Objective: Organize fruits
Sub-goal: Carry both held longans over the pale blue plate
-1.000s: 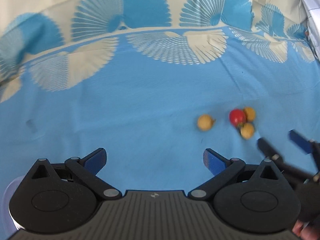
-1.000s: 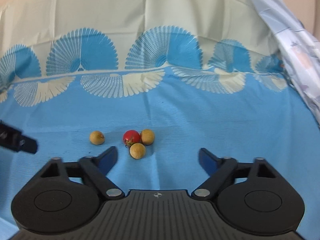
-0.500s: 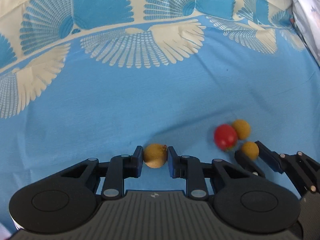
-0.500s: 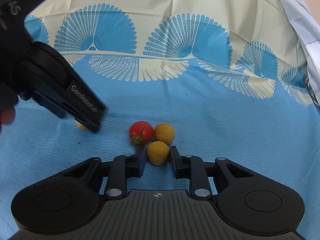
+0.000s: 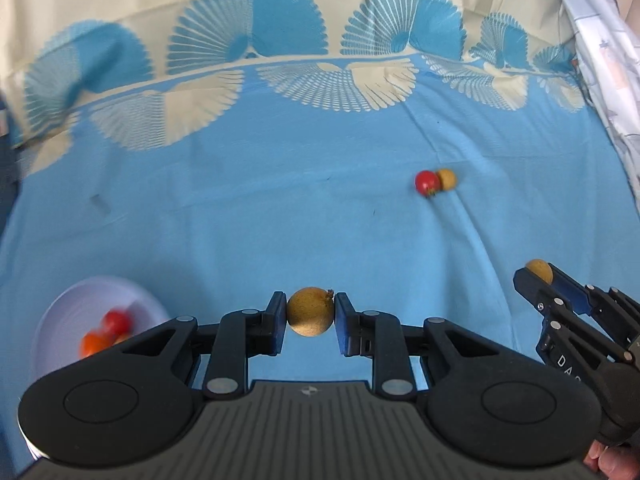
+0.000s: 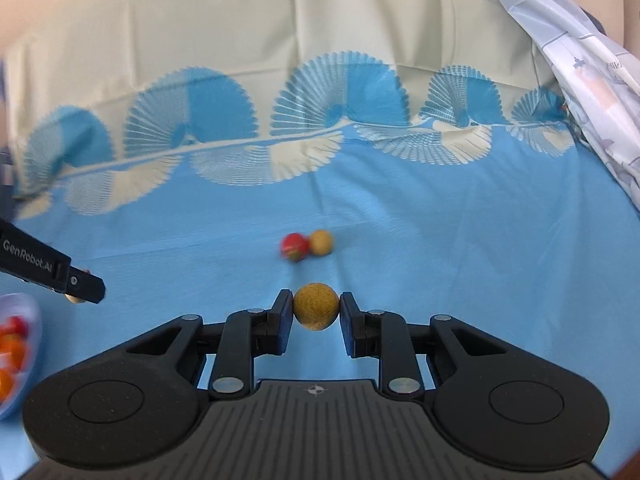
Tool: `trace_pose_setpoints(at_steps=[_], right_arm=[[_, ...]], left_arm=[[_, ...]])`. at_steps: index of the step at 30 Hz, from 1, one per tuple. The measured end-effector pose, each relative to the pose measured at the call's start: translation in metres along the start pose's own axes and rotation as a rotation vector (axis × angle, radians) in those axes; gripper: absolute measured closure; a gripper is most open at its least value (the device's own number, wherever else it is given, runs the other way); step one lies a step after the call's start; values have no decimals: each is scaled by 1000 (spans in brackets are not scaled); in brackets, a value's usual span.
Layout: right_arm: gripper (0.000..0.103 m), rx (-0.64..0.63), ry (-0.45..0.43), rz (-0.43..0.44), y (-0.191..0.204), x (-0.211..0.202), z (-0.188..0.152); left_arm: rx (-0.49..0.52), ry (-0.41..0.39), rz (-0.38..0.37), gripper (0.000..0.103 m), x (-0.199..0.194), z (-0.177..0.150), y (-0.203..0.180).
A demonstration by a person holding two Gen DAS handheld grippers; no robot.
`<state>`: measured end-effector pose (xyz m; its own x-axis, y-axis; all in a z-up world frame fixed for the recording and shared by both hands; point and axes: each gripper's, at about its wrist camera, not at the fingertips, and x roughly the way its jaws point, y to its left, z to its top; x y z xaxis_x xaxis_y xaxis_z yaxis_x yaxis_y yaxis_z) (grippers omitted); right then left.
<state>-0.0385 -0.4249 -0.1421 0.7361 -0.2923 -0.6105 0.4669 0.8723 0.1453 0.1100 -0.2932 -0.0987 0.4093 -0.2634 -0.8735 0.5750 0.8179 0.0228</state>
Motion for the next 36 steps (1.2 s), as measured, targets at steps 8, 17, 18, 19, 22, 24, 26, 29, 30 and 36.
trace_pose_setpoints(at_steps=[8,17,18,19,22,24,26,29,30,36], right_arm=[[77,-98,-45,214,61,-103,-3],[77,-238,-60,395,143,-185,-21],[77,-255,-54,411,151,-192,-25],[77,-271,-48,423,158,-198,-30],[77,-322,-28,439,177,-214,-44],[77,-353,-25,443,187,-224,-52],[77,-379,-32,445,196,-232,-55],[77,-409,-55,440,204,-243,-59],[77,-416,-60,439,206,-246,-60],[77,-436,-78,424,210,-255,-62]], left_arm=[[-68,-33,32,75,-104,-76,46],[-194,-61,96,75,-172,-156,111],[-209,-67,98,75,-178,-164,117],[-225,-73,101,75,-184,-171,124],[-270,-91,105,75,-200,-192,140],[-293,-104,110,75,-210,-203,149],[-316,-116,110,75,-217,-212,157],[-344,-132,105,75,-226,-221,166],[-350,-138,102,75,-228,-223,167],[-364,-160,89,75,-235,-228,171]])
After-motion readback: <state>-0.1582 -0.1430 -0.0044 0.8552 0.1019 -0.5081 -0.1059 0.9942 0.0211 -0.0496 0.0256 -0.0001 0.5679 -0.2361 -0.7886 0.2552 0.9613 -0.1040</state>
